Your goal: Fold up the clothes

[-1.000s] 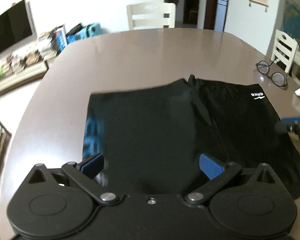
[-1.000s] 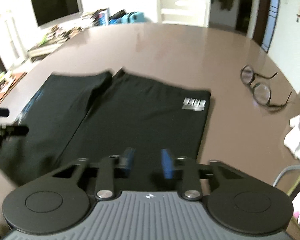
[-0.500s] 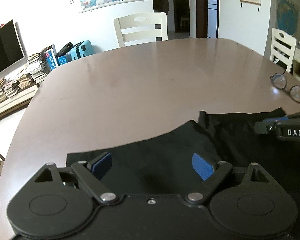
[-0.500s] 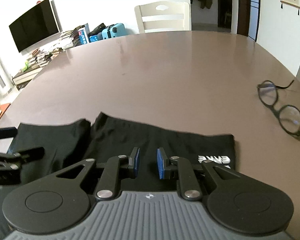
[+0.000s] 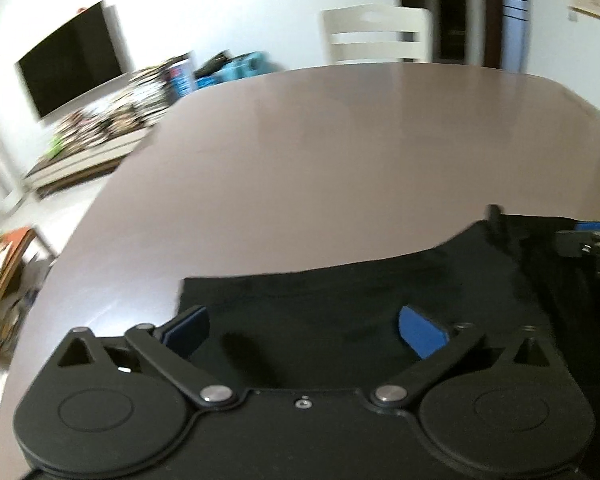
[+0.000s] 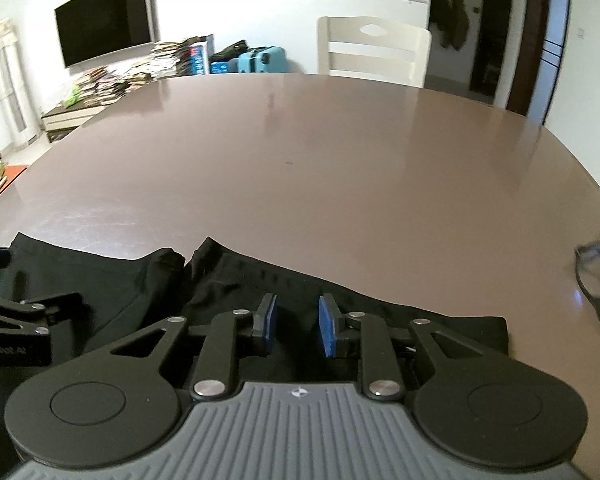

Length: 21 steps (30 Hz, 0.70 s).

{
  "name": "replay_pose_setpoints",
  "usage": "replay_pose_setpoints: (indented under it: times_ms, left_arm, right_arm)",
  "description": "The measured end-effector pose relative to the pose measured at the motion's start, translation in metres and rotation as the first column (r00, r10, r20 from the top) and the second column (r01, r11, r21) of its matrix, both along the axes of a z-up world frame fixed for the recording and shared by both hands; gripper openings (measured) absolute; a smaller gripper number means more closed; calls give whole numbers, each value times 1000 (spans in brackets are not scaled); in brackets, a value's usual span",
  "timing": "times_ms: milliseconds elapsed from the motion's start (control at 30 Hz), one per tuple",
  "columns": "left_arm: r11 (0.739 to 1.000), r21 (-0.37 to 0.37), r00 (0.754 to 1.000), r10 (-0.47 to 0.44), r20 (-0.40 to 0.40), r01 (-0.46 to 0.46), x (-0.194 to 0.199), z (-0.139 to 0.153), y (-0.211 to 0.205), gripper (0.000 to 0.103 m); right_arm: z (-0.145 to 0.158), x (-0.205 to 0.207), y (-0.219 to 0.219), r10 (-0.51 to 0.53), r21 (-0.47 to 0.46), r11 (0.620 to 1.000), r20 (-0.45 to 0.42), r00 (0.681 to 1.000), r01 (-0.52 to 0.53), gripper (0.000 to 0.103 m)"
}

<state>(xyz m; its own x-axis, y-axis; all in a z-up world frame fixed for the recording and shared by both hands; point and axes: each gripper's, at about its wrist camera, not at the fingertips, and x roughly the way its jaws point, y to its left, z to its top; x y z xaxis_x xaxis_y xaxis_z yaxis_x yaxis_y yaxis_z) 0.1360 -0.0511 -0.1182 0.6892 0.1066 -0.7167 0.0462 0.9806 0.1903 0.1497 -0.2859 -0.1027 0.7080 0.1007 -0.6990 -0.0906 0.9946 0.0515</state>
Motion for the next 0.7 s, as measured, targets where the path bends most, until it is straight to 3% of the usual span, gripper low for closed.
replay_pose_setpoints:
  times_ms: [33, 167, 333, 400, 467, 567, 667, 700]
  left_arm:
    - [1000, 12, 1000, 15, 3, -15, -3, 3, 3, 101]
    - [995, -76, 997, -65, 29, 67, -24, 17, 14, 101]
    - [986, -59, 987, -159, -27, 158, -39, 8, 3, 101]
    - [986, -52, 987, -158, -35, 156, -42, 3, 2, 103]
    - [987, -121, 991, -117, -60, 109, -38, 0, 13, 103]
    - [998, -54, 998, -38, -58, 35, -36, 4, 16, 101]
    - [997, -46, 997, -59, -46, 57, -49, 13, 17, 101]
    - [991, -88, 993, -108, -39, 104, -65, 20, 19, 101]
  right_arm:
    - [4, -3, -5, -9, 27, 1000, -4, 1000, 10, 32]
    - [14, -32, -34, -132, 118, 985, 26, 991, 128, 36]
    - [7, -54, -52, -201, 34, 979, -16, 980, 201, 34]
    - [8, -66, -59, -215, -4, 977, -10, 977, 215, 30]
    - [8, -71, -66, -228, -12, 974, -14, 974, 228, 30]
    - [7, -76, -72, -236, -13, 972, -30, 971, 236, 29]
    - [10, -93, -69, -237, -27, 971, -19, 971, 237, 30]
    - [14, -110, -69, -213, -8, 977, -14, 977, 213, 30]
